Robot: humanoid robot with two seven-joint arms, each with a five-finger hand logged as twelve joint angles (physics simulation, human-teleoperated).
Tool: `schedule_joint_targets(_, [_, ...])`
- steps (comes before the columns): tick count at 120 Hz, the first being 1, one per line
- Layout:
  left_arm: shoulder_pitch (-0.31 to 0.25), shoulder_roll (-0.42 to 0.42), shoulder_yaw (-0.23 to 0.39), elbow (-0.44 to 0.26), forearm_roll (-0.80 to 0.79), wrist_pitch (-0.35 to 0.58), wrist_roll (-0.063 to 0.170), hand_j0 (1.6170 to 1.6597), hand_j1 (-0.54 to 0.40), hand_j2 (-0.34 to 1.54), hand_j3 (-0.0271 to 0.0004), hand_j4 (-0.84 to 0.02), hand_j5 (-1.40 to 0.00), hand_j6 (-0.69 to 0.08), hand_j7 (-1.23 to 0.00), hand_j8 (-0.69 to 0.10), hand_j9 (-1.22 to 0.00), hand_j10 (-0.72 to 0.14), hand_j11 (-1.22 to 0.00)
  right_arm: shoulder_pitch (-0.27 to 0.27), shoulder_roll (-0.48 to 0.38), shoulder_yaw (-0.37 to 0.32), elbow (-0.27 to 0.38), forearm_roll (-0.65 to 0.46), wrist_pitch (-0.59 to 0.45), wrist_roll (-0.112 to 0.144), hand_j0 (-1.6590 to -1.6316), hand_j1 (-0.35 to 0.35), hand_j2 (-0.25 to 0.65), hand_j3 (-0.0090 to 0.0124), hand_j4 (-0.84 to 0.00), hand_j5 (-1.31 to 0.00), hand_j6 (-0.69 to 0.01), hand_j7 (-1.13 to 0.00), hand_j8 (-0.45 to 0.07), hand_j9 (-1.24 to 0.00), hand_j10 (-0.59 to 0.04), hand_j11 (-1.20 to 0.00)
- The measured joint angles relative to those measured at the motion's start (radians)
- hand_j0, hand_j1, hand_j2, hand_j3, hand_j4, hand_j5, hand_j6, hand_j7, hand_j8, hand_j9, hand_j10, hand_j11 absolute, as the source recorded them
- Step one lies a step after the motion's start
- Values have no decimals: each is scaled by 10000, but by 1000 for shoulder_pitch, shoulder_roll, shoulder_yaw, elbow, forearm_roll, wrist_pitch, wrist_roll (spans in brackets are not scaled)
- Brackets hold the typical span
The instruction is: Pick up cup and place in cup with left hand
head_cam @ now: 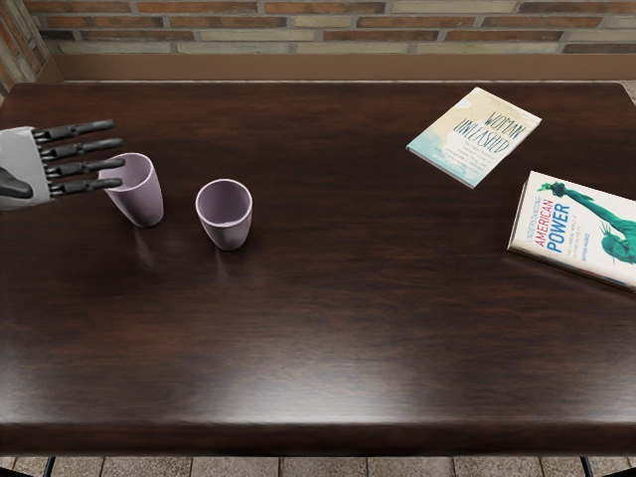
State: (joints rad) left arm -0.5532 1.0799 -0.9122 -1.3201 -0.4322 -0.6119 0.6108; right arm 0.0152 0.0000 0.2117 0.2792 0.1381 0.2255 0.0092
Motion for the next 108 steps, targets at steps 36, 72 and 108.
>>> schedule_joint_targets(36, [-237, -82, 10, 26, 400, 0, 0, 16581, 3440, 9, 0, 1, -48, 9, -50, 5, -51, -7, -52, -5, 0, 0, 0, 0, 0, 0, -16581, -3489, -3, 0, -1, 1, 5, 0, 4, 0, 3, 0])
schedule_joint_targets(72, [-383, -371, 21, -79, 1125, 1, 0, 16581, 3274, 41, 0, -184, -239, -183, -239, -183, -239, -182, -239, -7, 0, 0, 0, 0, 0, 0, -16581, -3489, -2, 0, -1, 1, 6, 0, 4, 0, 3, 0])
schedule_joint_targets(108, [-374, -469, 119, -162, 1404, 106, 0, 16581, 3161, 64, 0, -296, -366, -301, -365, -298, -364, -291, -364, -8, 0, 0, 0, 0, 0, 0, -16581, -3489, -2, 0, 0, 1, 6, 0, 4, 0, 3, 0])
